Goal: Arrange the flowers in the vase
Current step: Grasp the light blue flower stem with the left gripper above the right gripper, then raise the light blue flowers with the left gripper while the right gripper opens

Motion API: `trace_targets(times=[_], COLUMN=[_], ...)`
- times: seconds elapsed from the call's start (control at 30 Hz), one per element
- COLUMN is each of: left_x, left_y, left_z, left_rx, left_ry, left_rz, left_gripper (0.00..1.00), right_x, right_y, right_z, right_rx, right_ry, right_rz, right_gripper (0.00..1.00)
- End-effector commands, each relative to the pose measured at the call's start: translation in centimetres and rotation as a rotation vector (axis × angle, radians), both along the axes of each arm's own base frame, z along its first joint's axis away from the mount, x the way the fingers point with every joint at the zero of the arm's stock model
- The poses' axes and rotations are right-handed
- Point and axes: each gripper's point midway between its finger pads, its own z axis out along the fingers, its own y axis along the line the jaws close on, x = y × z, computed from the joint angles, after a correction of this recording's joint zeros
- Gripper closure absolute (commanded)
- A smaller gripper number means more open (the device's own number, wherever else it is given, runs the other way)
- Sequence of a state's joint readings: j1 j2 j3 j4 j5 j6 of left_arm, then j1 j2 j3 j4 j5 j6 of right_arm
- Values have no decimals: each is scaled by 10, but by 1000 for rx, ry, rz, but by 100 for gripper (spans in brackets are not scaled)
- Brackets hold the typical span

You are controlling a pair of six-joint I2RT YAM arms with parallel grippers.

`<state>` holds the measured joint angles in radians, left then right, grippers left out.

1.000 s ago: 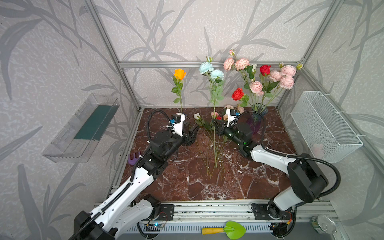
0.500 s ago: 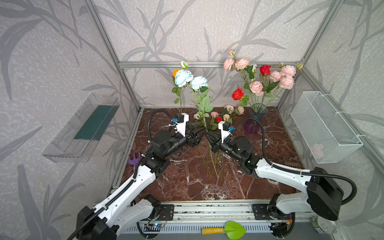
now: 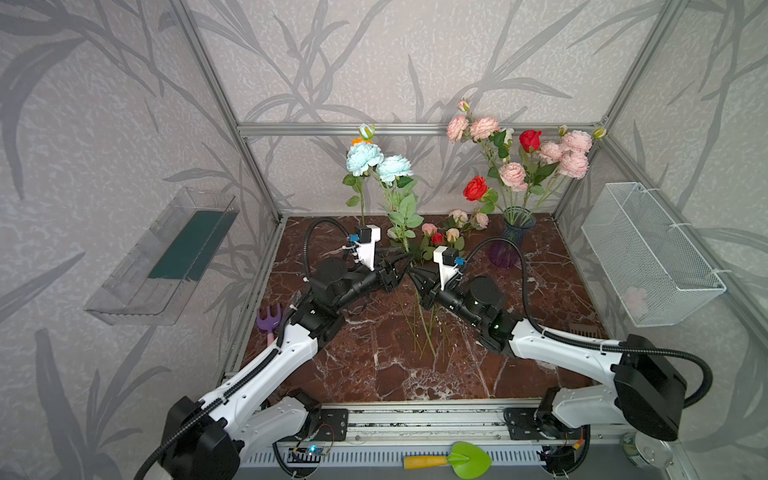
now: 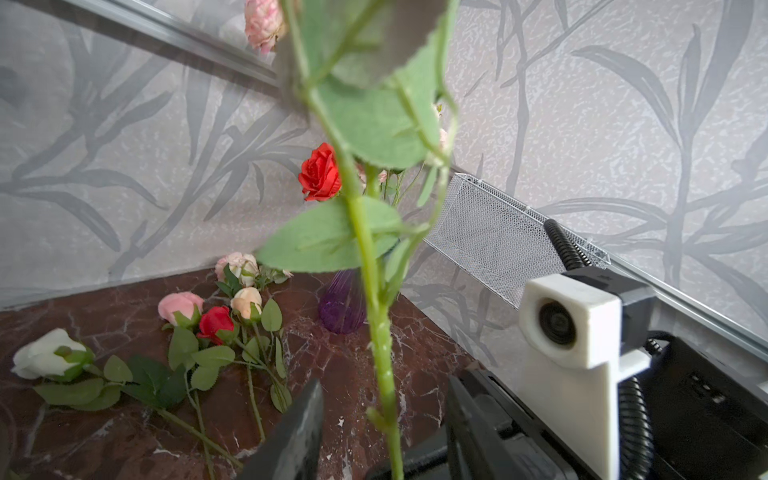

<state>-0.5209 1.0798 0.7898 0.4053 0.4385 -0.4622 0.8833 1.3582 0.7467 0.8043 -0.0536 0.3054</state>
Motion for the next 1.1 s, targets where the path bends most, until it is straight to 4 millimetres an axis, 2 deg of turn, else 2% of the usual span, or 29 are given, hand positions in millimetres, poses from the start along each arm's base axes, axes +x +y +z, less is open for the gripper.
trace_targets(times=[0.0,0.1,0.23,0.3,0.33,0.37,0.43,0.47,0.5,0.57,0.73,0.83,1.0,1.07], left_x=[-1,-1,-1,-1,-2,-3,-3,-3,-3,-1,-3,0,9,18], left_y=[-3,-4,-3,-1,0,0,3,5,7,16,46,66,98,106], left_z=[10,9,11,13,15,16,20,22,26,36,94,130,187,201], left_rx=[-42,-50,-58,-65,-70,-73,-71,-66,-59,-28,93,185,278,308], left_ry=[-13,-8,-12,-14,-17,-20,-32,-41,-54,-83,-209,-268,-388,-413], left_rz=[-33,-36,-32,-22,-22,-23,-13,-2,9,59,200,307,501,565], left_gripper=[58,69,92,100,100,100,100,100,100,100,100,100,100,100], right_x=[-11,-13,-14,-14,-14,-14,-14,-15,-16,-20,-29,-33,-30,-24], right_y=[1,6,8,8,8,8,8,7,6,1,-31,-52,-78,-82], right_z=[28,26,23,23,24,25,27,27,29,34,52,55,54,51], right_rx=[69,72,73,74,76,78,86,87,88,88,81,65,58,49], right_ry=[-56,-49,-41,-38,-38,-35,-29,-26,-28,-36,-83,-95,-112,-99], right_rz=[33,52,56,57,57,59,60,62,65,60,-19,-82,-180,-197], right_gripper=[100,100,100,100,99,94,73,66,61,57,54,53,52,52])
